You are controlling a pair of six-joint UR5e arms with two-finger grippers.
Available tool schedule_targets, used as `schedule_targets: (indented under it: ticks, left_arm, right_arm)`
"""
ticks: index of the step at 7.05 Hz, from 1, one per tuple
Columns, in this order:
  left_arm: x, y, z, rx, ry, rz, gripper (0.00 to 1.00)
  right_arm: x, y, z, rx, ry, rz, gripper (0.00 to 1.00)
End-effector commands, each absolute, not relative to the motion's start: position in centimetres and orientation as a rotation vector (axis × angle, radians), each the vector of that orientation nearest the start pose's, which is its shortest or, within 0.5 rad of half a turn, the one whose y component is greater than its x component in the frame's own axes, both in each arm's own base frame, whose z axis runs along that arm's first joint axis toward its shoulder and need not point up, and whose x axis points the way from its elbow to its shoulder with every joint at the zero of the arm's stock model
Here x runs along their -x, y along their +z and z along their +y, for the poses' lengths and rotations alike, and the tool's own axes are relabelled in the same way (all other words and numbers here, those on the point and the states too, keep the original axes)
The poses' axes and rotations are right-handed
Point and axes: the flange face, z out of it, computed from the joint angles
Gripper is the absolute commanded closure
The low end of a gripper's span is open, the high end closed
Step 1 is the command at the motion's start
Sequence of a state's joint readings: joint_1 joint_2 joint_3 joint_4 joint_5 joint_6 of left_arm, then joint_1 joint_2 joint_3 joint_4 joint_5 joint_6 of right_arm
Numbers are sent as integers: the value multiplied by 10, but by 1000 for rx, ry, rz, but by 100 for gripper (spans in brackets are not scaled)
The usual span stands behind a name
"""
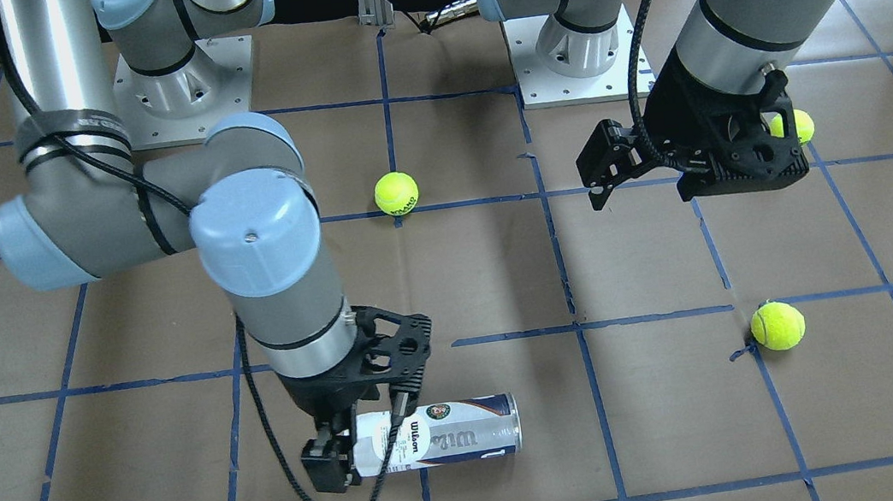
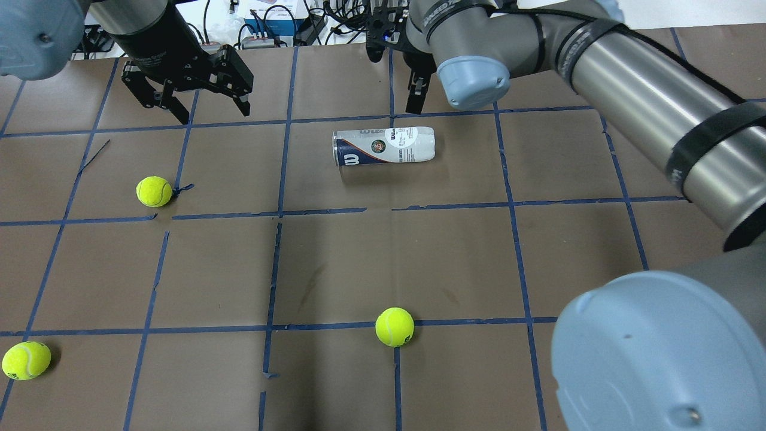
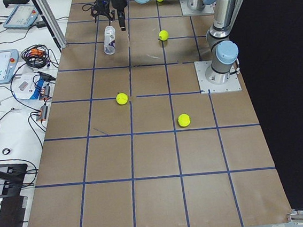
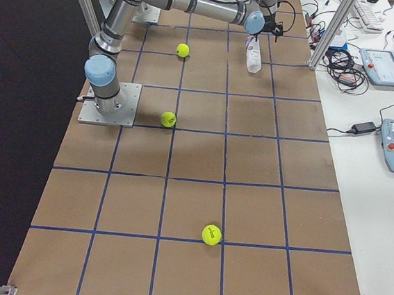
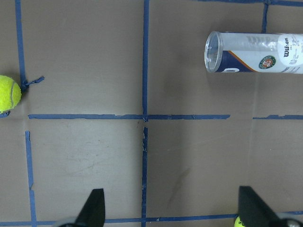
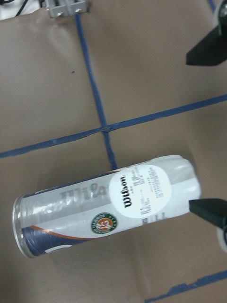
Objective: Lift up tennis ball bucket
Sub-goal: 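Raise the right gripper away while the left gripper reaches to the can's open end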
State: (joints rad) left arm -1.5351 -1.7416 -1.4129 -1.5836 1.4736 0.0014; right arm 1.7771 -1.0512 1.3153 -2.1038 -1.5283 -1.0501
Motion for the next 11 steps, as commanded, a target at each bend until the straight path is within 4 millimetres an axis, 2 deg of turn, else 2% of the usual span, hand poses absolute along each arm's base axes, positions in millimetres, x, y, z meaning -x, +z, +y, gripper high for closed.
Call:
schedule_targets:
  ticks: [1,2,3,4,5,6,7,8,9,10,11]
  left_arm:
    - [130,403,-629,56,70,3338,0]
    - [130,367,-668,39,40,3350,0]
    - [136,347,-703,31,46,3396,0]
    - [144,309,-725,39,126,3490,0]
    - [150,263,-737,-4,205,3582,0]
    - [159,233,-741,20,265,3688,0]
    - [163,210,-740,36,321,3730,3]
    - [170,194,-730,89,399,3798,7]
    - [175,184,-724,112,396,3860,14]
    - [176,169,-720,123,363,3873,15]
    - [178,162,-720,195,370,3879,28]
  right_arm:
    - [-213,417,-651,1403,-296,2823,0]
    - [-171,434,-639,1186,-174,2900,0]
    - [-131,450,-624,931,-67,2967,0]
    - [-117,463,-604,670,34,3020,0]
    - [-118,472,-588,456,82,3056,0]
    - [-120,463,-582,308,125,3071,0]
    - [-122,440,-577,207,184,3076,0]
    - [-119,441,-573,86,180,3112,0]
    - [-118,446,-573,55,156,3125,0]
    - [-114,448,-573,23,155,3172,0]
    - [-114,454,-574,-29,140,3172,0]
